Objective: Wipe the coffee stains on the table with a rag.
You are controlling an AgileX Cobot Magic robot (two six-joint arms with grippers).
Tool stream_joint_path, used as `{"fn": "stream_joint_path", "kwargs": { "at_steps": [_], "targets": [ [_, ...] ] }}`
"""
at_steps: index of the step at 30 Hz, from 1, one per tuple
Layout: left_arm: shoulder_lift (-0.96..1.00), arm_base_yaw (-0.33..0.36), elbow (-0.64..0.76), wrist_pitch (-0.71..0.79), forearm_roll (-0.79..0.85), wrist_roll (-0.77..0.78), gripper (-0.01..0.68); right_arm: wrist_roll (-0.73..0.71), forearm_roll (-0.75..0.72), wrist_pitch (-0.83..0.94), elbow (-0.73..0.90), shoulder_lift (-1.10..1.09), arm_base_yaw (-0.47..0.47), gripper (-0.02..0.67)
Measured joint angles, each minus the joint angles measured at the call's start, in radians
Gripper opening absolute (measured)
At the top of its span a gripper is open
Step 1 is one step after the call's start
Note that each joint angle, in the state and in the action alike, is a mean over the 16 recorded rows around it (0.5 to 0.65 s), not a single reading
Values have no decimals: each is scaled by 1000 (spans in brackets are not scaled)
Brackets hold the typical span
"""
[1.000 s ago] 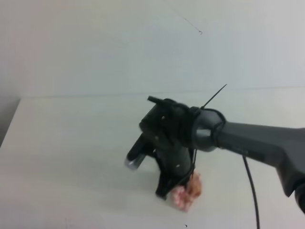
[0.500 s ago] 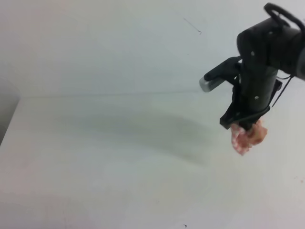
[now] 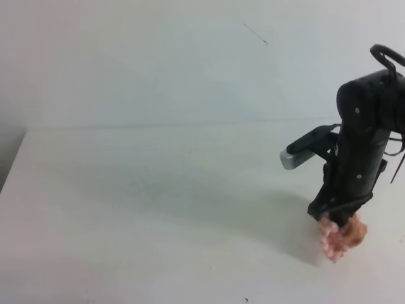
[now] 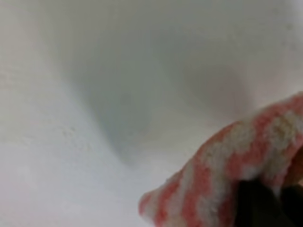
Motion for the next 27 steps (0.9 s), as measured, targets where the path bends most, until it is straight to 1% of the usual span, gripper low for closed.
{"fn": "stream_joint_path", "kwargs": {
  "at_steps": [4,8,12,15,17,19,27],
  "targets": [
    [3,0,-5,2,0,0,-1,2,56,-58,62,-1,0,93],
    [5,0,-8,3,0,0,-1,11,91,-86,89,-13,0,190],
    [5,0,-8,3,0,0,-1,28,92,-94,93,-50,0,282],
    [0,0,0,0,0,0,-1,49,68,-95,93,-104,0,319],
    [-2,0,3,-1,0,0,-1,65,46,-93,93,-156,0,314],
    [-5,0,8,-3,0,0,-1,81,20,-92,93,-219,0,282],
    [-5,0,8,-3,0,-1,-1,150,-91,-119,119,-561,0,93]
  ]
}}
